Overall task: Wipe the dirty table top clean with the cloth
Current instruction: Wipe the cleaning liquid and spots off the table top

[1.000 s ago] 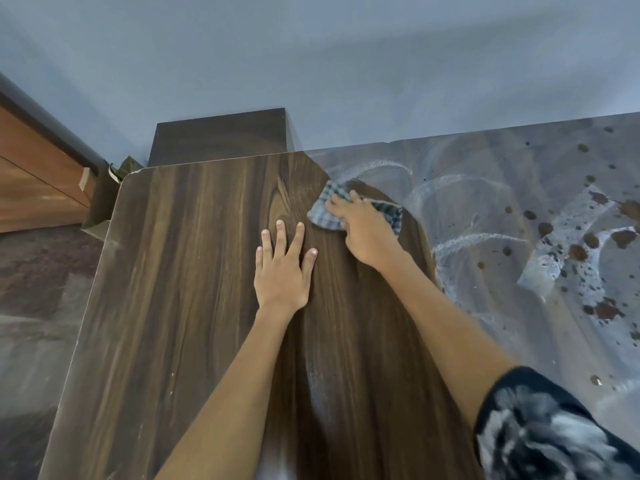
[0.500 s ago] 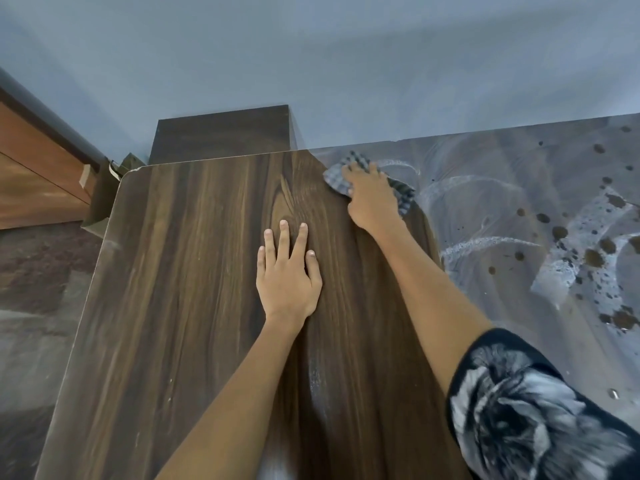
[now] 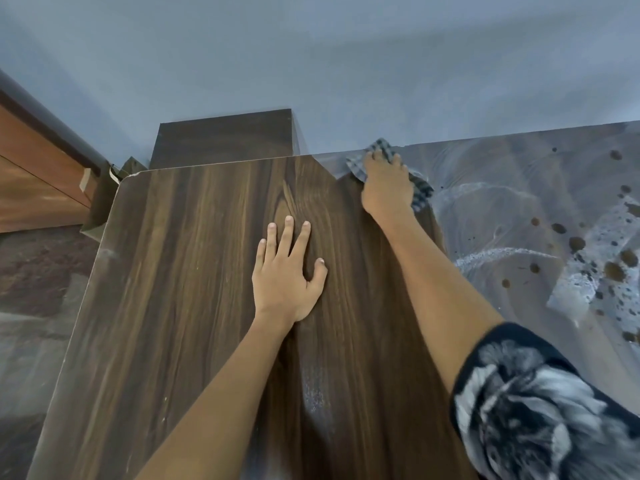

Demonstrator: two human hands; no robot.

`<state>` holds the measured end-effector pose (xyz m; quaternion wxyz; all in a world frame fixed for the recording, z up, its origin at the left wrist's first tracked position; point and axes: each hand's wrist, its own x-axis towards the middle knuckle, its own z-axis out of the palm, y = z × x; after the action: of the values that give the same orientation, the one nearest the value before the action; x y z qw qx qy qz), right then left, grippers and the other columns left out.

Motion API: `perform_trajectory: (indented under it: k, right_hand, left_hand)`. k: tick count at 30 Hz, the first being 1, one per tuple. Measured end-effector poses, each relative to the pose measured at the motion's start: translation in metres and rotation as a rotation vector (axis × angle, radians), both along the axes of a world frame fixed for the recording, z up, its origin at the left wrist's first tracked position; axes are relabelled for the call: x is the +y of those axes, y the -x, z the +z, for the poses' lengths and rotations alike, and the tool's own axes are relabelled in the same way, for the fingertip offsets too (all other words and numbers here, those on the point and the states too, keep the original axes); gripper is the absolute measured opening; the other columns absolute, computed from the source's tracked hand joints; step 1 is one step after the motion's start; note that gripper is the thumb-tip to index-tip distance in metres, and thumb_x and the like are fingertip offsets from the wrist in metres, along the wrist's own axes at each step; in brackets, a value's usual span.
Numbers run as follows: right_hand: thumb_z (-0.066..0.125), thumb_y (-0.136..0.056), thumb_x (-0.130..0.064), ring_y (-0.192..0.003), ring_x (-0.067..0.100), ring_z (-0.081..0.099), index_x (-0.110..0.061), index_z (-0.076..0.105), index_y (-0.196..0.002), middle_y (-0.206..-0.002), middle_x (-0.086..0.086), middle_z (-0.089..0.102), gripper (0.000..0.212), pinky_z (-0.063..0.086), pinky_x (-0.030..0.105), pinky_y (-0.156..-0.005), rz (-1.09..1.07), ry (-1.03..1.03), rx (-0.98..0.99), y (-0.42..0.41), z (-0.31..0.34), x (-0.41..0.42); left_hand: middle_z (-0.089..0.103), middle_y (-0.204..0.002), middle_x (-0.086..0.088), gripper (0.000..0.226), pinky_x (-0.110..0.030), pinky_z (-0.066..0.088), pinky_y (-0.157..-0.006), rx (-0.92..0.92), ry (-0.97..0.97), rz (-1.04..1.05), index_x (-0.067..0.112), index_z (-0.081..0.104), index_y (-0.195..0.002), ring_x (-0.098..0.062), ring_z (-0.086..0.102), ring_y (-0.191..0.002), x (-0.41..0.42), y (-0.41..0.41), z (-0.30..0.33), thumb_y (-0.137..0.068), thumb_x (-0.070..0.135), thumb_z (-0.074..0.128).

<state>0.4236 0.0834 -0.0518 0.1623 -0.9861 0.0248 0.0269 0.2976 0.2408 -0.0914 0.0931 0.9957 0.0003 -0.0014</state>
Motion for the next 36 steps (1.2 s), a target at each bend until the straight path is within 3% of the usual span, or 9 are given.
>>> perform_trajectory:
  k: [7, 11, 14, 17, 23, 27, 30, 33, 36]
  right_hand:
    - [0.049, -0.09, -0.002, -0.142, 0.029, 0.018, -0.03, 0.024, -0.145, -0.156, 0.007, 0.017, 0.067, 0.024, 0.044, -0.113, 0.389, -0.062, 0.072, 0.02, -0.008, 0.015]
    - [0.048, -0.091, -0.005, -0.14, 0.029, 0.026, -0.028, 0.026, -0.144, -0.154, 0.004, 0.022, 0.062, 0.028, 0.042, -0.111, 0.221, -0.04, -0.021, 0.048, -0.008, -0.02]
    - [0.049, -0.091, -0.005, -0.138, 0.032, 0.028, -0.017, 0.025, -0.145, -0.151, 0.013, 0.026, 0.06, 0.028, 0.043, -0.111, 0.059, 0.008, -0.02, 0.017, -0.003, -0.015]
    - [0.048, -0.09, -0.005, -0.138, 0.033, 0.025, -0.014, 0.027, -0.144, -0.149, 0.015, 0.028, 0.059, 0.027, 0.042, -0.113, 0.039, -0.005, 0.006, -0.02, -0.001, 0.009]
    - [0.048, -0.09, -0.005, -0.142, 0.03, 0.018, -0.029, 0.027, -0.145, -0.154, 0.009, 0.022, 0.063, 0.017, 0.04, -0.115, 0.373, -0.048, -0.021, -0.036, -0.01, 0.046]
    - [0.051, -0.09, -0.004, -0.141, 0.03, 0.02, -0.039, 0.027, -0.142, -0.155, 0.002, 0.019, 0.067, 0.023, 0.045, -0.113, 0.523, -0.05, 0.024, 0.005, -0.016, 0.023]
    - [0.051, -0.09, -0.008, -0.14, 0.026, 0.026, -0.038, 0.031, -0.14, -0.153, 0.001, 0.027, 0.062, 0.024, 0.043, -0.114, 0.335, -0.089, -0.046, 0.022, -0.021, -0.006]
    - [0.05, -0.089, -0.008, -0.142, 0.027, 0.02, -0.024, 0.026, -0.145, -0.153, 0.005, 0.026, 0.063, 0.018, 0.042, -0.116, 0.112, 0.001, -0.063, -0.003, -0.021, -0.005]
    - [0.048, -0.089, -0.01, -0.142, 0.03, 0.016, -0.017, 0.024, -0.146, -0.153, 0.005, 0.026, 0.062, 0.016, 0.044, -0.116, 0.07, 0.033, -0.068, -0.031, -0.018, 0.023]
  left_hand:
    - [0.017, -0.155, 0.001, 0.067, -0.032, 0.002, -0.115, -0.029, 0.048, 0.009, 0.027, 0.024, -0.145, -0.019, 0.005, -0.144, 0.002, 0.001, 0.001, -0.084, 0.055, 0.019]
    - [0.016, -0.155, 0.003, 0.066, -0.029, -0.001, -0.115, -0.044, 0.053, 0.021, 0.028, 0.024, -0.145, -0.018, 0.003, -0.144, 0.001, 0.001, -0.001, -0.085, 0.054, 0.02]
    - [0.018, -0.155, 0.003, 0.066, -0.03, 0.0, -0.115, -0.049, 0.054, 0.028, 0.028, 0.024, -0.145, -0.019, 0.005, -0.144, 0.0, 0.0, -0.002, -0.085, 0.054, 0.02]
    - [0.019, -0.155, 0.002, 0.065, -0.031, 0.001, -0.116, -0.047, 0.052, 0.028, 0.027, 0.026, -0.144, -0.02, 0.006, -0.144, -0.001, 0.0, -0.001, -0.085, 0.053, 0.021]
    - [0.018, -0.155, 0.002, 0.066, -0.032, 0.002, -0.115, -0.042, 0.057, 0.025, 0.027, 0.025, -0.144, -0.019, 0.005, -0.144, -0.001, -0.001, 0.001, -0.084, 0.054, 0.02]
    - [0.017, -0.155, 0.004, 0.066, -0.03, 0.0, -0.115, -0.042, 0.055, 0.025, 0.028, 0.025, -0.144, -0.019, 0.005, -0.144, -0.001, -0.001, 0.001, -0.084, 0.055, 0.019]
    - [0.017, -0.155, 0.004, 0.066, -0.03, 0.0, -0.115, -0.044, 0.062, 0.03, 0.029, 0.024, -0.144, -0.018, 0.004, -0.144, -0.001, -0.001, 0.0, -0.084, 0.055, 0.019]
    - [0.018, -0.155, 0.004, 0.066, -0.031, 0.001, -0.115, -0.05, 0.062, 0.032, 0.029, 0.025, -0.144, -0.019, 0.005, -0.144, -0.001, 0.0, 0.0, -0.084, 0.055, 0.02]
    - [0.019, -0.155, 0.003, 0.065, -0.031, 0.002, -0.115, -0.048, 0.071, 0.032, 0.028, 0.026, -0.144, -0.019, 0.006, -0.144, 0.0, 0.0, 0.0, -0.084, 0.054, 0.021]
